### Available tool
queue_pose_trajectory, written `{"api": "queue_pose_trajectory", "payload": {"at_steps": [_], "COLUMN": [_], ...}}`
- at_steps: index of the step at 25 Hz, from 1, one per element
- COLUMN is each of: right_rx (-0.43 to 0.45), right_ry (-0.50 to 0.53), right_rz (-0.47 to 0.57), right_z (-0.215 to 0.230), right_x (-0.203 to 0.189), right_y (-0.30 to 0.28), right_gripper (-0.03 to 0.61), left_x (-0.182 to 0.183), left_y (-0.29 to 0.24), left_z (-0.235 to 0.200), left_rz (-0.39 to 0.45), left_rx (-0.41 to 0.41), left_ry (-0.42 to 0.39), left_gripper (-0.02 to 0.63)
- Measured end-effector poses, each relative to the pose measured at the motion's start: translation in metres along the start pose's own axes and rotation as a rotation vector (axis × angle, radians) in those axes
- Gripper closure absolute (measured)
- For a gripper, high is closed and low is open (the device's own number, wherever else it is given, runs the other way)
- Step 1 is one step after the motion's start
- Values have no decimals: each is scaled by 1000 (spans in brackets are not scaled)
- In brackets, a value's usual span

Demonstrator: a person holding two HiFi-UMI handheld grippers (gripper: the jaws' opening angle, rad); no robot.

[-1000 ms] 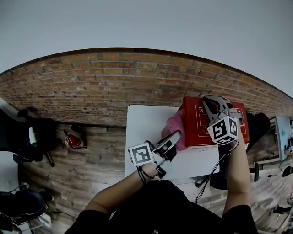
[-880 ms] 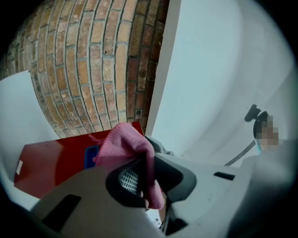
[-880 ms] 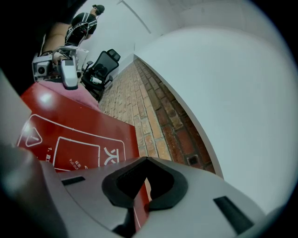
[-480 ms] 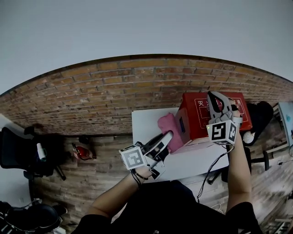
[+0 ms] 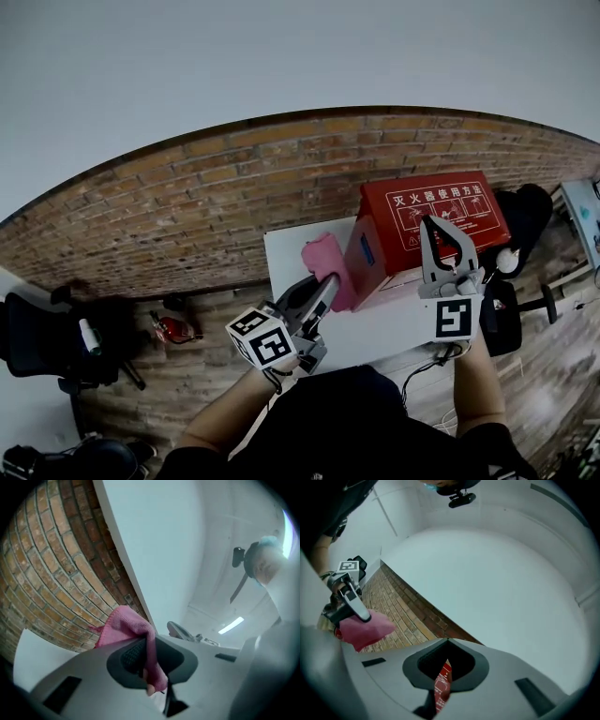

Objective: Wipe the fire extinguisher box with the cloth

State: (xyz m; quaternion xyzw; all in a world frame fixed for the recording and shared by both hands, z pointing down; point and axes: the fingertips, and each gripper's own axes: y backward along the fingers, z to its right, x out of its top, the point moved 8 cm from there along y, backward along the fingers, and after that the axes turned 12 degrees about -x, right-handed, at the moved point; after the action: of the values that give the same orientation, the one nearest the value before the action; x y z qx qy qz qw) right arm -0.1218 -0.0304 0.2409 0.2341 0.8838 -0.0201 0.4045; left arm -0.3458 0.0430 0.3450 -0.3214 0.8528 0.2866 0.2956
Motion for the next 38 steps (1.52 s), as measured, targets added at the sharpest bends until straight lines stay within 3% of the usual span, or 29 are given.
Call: {"api": "queue_pose_trajectory", "payload": {"at_steps": [2,5,7,16,24,38], "right_rx": [-2,-46,-42,42,198,377], "right_ry": [-39,-199,-257,-399,-500,-525], "right_rz": [8,95,92,20,-48,43], "right_z": [-7,-13,-17,-25,-15,21], "right_x": [2,6,0,-35,-72,-125], "right_y": [16,33,43,70,84,121], "right_gripper": [558,558,558,558,558,558], "left_x": [-1,-5,-8,-24,-49,-116], "left_y": [0,0,0,-13,-35,-69], "left_z": [4,9,11,33,60,102], "left_rz": [-29,-74,-98,-147,-132,-58], "left_rx": [8,27,44,156,313,527], "left_ry": [-51,-136,-188,-398,-602,-656], "left_gripper": [543,543,543,543,543,545]}}
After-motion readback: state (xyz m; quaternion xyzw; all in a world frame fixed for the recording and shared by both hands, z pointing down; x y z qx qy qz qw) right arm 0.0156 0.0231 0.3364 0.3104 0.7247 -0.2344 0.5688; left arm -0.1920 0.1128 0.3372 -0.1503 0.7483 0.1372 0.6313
